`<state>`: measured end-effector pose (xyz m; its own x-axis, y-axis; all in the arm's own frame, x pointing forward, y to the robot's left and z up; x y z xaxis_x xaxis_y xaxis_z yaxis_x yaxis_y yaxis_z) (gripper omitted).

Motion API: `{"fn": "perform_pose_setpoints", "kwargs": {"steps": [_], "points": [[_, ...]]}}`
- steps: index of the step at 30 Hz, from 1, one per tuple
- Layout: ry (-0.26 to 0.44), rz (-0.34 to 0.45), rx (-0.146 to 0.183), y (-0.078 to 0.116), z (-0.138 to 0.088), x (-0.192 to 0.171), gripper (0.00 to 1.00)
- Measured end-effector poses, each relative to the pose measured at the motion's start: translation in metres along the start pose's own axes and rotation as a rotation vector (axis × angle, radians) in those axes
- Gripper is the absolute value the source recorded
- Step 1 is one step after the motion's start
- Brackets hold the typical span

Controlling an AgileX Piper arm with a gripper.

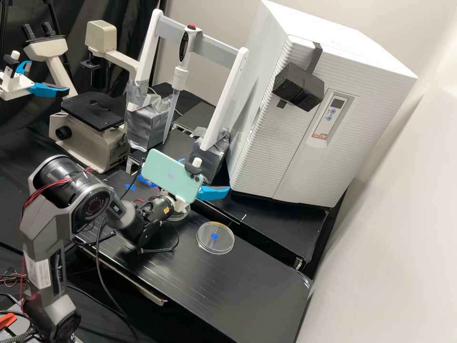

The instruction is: Close the lid

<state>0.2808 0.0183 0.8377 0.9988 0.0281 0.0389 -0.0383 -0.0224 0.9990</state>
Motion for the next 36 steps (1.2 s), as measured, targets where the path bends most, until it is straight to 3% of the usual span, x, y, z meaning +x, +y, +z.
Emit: {"fn": "perform_pose_setpoints", "kwargs": {"steps": [6,17,24,36], "points": [[0.013,0.067,0.012,0.017,0.022,-0.031,1.0],[-0.129,0.133,-0.001,0.047,0.059,-0.084,1.0],[-0.168,0.133,-0.019,0.05,0.066,-0.103,1.0],[-0.206,0.126,-0.022,0.048,0.074,-0.119,1.0]]}}
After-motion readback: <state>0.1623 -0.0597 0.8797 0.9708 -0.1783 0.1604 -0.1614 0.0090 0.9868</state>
